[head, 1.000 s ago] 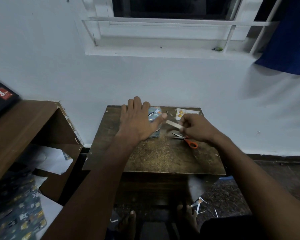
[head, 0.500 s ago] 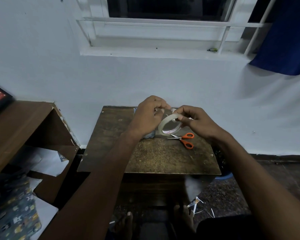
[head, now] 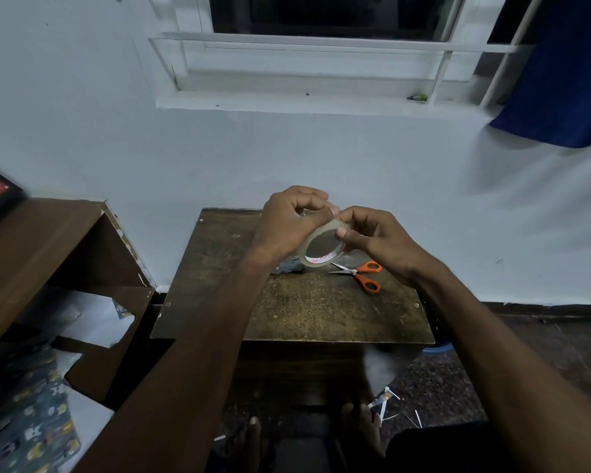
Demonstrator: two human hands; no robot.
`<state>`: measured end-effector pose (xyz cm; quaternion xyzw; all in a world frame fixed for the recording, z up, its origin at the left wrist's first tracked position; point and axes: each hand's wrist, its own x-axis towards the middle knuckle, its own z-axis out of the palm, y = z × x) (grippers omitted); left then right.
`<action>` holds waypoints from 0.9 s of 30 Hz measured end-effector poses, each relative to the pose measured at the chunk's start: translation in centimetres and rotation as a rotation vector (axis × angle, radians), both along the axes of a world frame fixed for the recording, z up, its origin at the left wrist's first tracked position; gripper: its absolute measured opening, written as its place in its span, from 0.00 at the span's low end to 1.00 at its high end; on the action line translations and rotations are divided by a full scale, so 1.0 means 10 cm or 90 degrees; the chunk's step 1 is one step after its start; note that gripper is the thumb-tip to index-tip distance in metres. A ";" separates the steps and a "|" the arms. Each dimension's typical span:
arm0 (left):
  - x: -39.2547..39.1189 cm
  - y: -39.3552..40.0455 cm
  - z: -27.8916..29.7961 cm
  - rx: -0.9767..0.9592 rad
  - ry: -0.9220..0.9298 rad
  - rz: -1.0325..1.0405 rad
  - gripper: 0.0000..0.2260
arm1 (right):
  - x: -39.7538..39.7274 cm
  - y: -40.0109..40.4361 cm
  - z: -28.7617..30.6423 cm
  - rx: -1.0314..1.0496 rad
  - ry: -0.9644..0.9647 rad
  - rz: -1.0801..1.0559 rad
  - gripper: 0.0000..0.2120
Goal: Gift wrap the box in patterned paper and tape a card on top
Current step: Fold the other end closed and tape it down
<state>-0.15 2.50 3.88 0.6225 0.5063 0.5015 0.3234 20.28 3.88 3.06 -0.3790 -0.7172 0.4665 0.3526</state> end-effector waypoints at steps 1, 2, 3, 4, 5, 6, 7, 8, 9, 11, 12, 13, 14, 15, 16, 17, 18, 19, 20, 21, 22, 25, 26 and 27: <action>0.00 0.00 0.00 -0.004 -0.012 -0.001 0.01 | -0.01 -0.01 0.00 0.010 -0.002 0.001 0.04; 0.01 0.00 0.00 -0.008 -0.022 -0.001 0.01 | -0.02 -0.02 0.00 0.021 -0.008 0.001 0.04; 0.01 0.00 0.00 -0.014 -0.032 0.000 0.01 | -0.03 -0.02 0.00 0.034 -0.019 -0.001 0.04; 0.00 -0.01 0.00 -0.020 -0.044 0.002 0.01 | -0.04 -0.02 -0.02 0.045 -0.035 -0.007 0.03; 0.00 -0.01 0.00 -0.025 -0.062 0.003 0.01 | -0.07 -0.02 -0.04 0.055 -0.057 -0.016 0.04; 0.00 -0.01 0.01 -0.029 -0.082 0.007 0.01 | -0.09 -0.02 -0.07 0.063 -0.084 -0.029 0.05; -0.01 -0.02 0.01 -0.031 -0.105 0.011 0.02 | -0.11 -0.02 -0.10 0.069 -0.112 -0.044 0.06; -0.01 -0.02 0.02 -0.031 -0.123 0.016 0.02 | -0.13 -0.02 -0.12 0.070 -0.135 -0.060 0.06; -0.02 -0.03 0.03 -0.030 -0.133 0.021 0.02 | -0.14 -0.02 -0.13 0.067 -0.149 -0.076 0.06; -0.03 -0.03 0.03 -0.030 -0.112 0.026 0.02 | -0.15 -0.05 -0.15 0.064 -0.155 -0.105 0.09; -0.03 -0.04 0.03 -0.029 -0.088 0.021 0.02 | -0.16 -0.06 -0.15 0.068 -0.156 -0.120 0.10; -0.03 -0.04 0.03 -0.028 -0.065 0.009 0.02 | -0.16 -0.07 -0.15 0.074 -0.163 -0.134 0.11; -0.03 -0.05 0.03 -0.031 -0.044 -0.010 0.03 | -0.17 -0.07 -0.15 0.078 -0.165 -0.146 0.11; -0.04 -0.06 0.04 -0.035 -0.024 -0.031 0.05 | -0.17 -0.09 -0.14 0.078 -0.162 -0.155 0.11; -0.04 -0.07 0.04 -0.038 -0.004 -0.049 0.08 | -0.18 -0.09 -0.13 0.072 -0.152 -0.158 0.11; -0.04 -0.08 0.05 -0.040 0.012 -0.062 0.10 | -0.17 -0.10 -0.12 0.067 -0.146 -0.153 0.11; -0.04 -0.08 0.06 -0.043 0.019 -0.072 0.11 | -0.16 -0.09 -0.11 0.064 -0.151 -0.141 0.12; -0.05 -0.09 0.06 -0.044 0.024 -0.076 0.12 | -0.15 -0.07 -0.11 0.066 -0.174 -0.129 0.13; -0.05 -0.09 0.06 -0.045 0.029 -0.077 0.12 | -0.13 -0.05 -0.13 0.077 -0.219 -0.126 0.13; -0.05 -0.10 0.06 -0.043 0.037 -0.075 0.12 | -0.11 -0.02 -0.15 0.096 -0.284 -0.128 0.12; -0.04 -0.10 0.05 -0.042 0.044 -0.072 0.12 | -0.08 0.02 -0.19 0.114 -0.360 -0.139 0.11; -0.04 -0.10 0.03 -0.039 0.064 -0.061 0.11 | 0.02 0.05 -0.24 0.108 -0.560 -0.196 0.11; -0.05 -0.09 0.03 -0.036 0.071 -0.059 0.11 | 0.05 0.04 -0.24 0.097 -0.599 -0.199 0.11; -0.05 -0.09 0.03 -0.035 0.078 -0.057 0.11 | 0.07 0.03 -0.24 0.088 -0.625 -0.195 0.12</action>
